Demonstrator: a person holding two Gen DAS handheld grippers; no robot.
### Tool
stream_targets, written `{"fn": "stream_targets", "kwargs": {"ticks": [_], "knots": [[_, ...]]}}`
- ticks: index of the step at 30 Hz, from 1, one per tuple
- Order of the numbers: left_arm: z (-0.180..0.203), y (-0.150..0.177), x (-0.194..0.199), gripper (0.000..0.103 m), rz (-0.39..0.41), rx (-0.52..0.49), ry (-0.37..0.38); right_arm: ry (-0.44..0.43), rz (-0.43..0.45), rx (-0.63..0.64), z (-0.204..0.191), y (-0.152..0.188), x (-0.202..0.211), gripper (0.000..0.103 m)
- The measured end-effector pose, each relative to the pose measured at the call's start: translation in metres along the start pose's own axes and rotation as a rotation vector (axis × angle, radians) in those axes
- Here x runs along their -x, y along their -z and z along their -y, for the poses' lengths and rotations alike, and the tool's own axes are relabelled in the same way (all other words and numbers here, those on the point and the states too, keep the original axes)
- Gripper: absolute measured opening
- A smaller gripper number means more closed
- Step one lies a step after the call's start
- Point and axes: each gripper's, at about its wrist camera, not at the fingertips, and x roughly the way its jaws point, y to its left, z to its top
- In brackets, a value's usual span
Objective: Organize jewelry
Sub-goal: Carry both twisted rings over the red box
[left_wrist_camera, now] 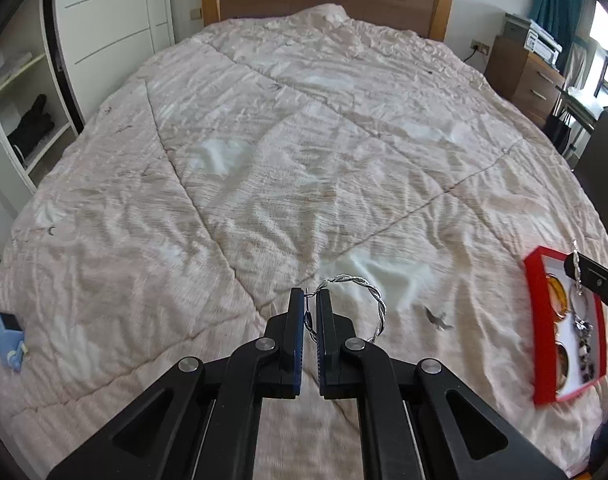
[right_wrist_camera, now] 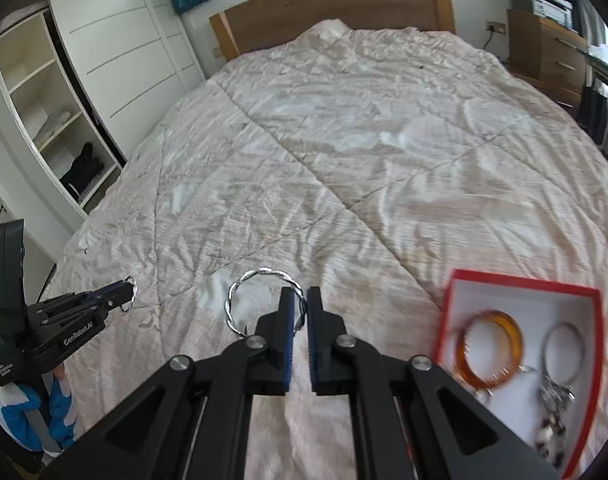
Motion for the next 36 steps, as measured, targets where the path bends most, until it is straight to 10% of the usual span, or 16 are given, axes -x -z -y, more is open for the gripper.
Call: {"fn": "stream_targets", "kwargs": {"ticks": [20, 36], "knots": [[0.079, 0.035, 0.103, 0.005, 0.117, -0.079, 0.045, 0.09, 0.102, -0.051, 0.036, 0.043, 0.131, 0.006], [0.171, 0.041, 0.084, 0.005, 0.066, -0.182, 0.078, 0.151, 0.124, -0.145, 0.13, 0.065, 0.166, 0.006]]}}
